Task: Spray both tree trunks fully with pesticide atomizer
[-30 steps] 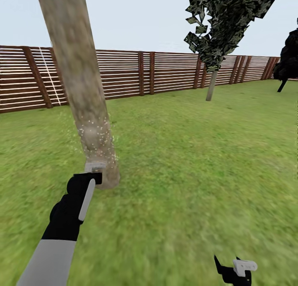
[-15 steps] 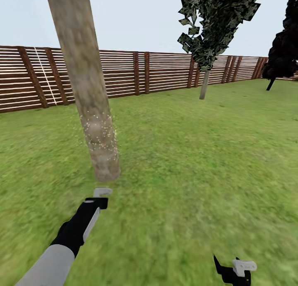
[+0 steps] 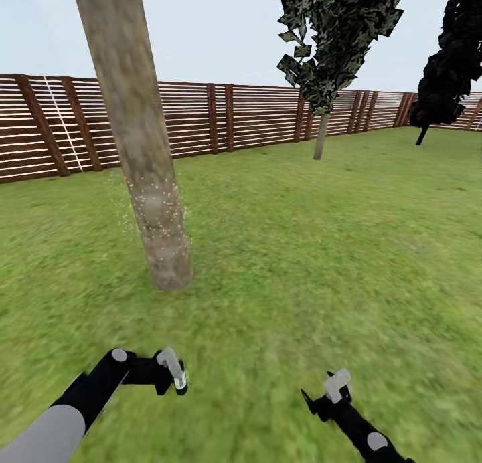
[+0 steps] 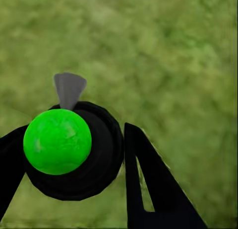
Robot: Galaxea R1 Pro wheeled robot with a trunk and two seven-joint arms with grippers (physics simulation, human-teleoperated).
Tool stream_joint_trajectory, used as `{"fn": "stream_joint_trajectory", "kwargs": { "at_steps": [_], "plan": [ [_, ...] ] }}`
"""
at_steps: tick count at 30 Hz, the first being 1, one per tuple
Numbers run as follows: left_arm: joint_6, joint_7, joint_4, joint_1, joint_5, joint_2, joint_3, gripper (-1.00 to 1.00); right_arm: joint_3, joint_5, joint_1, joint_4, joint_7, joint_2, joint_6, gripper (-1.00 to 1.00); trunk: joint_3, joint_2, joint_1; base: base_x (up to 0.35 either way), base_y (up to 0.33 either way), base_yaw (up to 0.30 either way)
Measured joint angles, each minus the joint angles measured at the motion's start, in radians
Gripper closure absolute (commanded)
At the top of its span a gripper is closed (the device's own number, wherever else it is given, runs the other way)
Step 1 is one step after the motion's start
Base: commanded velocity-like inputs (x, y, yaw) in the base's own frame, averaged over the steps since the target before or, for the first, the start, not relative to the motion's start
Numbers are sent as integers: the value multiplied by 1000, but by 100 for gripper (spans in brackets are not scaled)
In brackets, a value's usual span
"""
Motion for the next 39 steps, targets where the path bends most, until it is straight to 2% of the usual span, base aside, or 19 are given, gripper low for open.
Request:
{"fn": "stream_joint_trajectory", "kwargs": {
  "at_steps": [1,2,3,6,11,14,19,20,21,23,25,27,29,31,33,36,39],
  "plan": [
    [-1,-9,0,0,-14,16,0,100,66,-1,-9,-60,42,29,62,-100,0,0,0,0,0,0],
    [4,-3,6,-6,-20,10,-5,100,72,-6,-14,-66,48,34,67,-100,0,0,0,0,0,0],
    [5,-3,7,0,-28,16,-10,100,74,-6,-20,-71,54,40,72,-100,0,0,0,0,0,0],
    [-4,-16,-9,8,-42,33,-11,100,58,-7,-14,-65,48,54,66,-100,0,0,0,0,0,0],
    [-4,-23,-20,2,-75,60,-10,100,30,-6,-6,-61,20,59,38,-100,0,0,0,0,0,0],
    [0,-27,-17,0,-93,56,-11,100,24,-3,-14,-75,4,61,36,-100,0,0,0,0,0,0],
    [26,-39,-15,-2,-123,38,-12,100,40,-2,-42,-103,30,64,42,-100,0,0,0,0,0,0],
    [61,-81,-15,-5,-159,20,-12,100,82,0,-104,-107,163,67,48,-100,0,0,0,0,0,0],
    [65,-100,-15,-6,-173,8,-12,100,109,-5,-131,-107,183,71,64,-100,0,0,0,0,0,0],
    [97,-119,-15,-10,-218,-19,-12,100,212,-4,-136,-108,227,75,99,-100,0,0,0,0,0,0],
    [133,-125,-15,-19,-246,-40,-12,100,292,-7,-143,-112,250,78,114,-100,0,0,0,0,0,0],
    [142,-132,-15,-21,-253,-51,-13,100,311,-6,-165,-111,306,88,118,-100,0,0,0,0,0,0],
    [147,-191,-15,-28,-257,-59,-13,100,316,-5,-183,-111,397,94,119,-100,0,0,0,0,0,0],
    [148,-218,-15,-37,-259,-62,-14,100,317,-4,-194,-110,435,97,119,-100,0,0,0,0,0,0],
    [154,-225,-15,-39,-258,-71,-24,100,318,-2,-208,-110,535,104,120,-100,0,0,0,0,0,0],
    [190,-228,-16,-40,-258,-77,-73,100,319,-1,-222,-110,594,115,121,-100,0,0,0,0,0,0],
    [198,-229,-17,-40,-258,-82,-81,100,319,1,-225,-109,629,117,121,-100,0,0,0,0,0,0]
  ]
}}
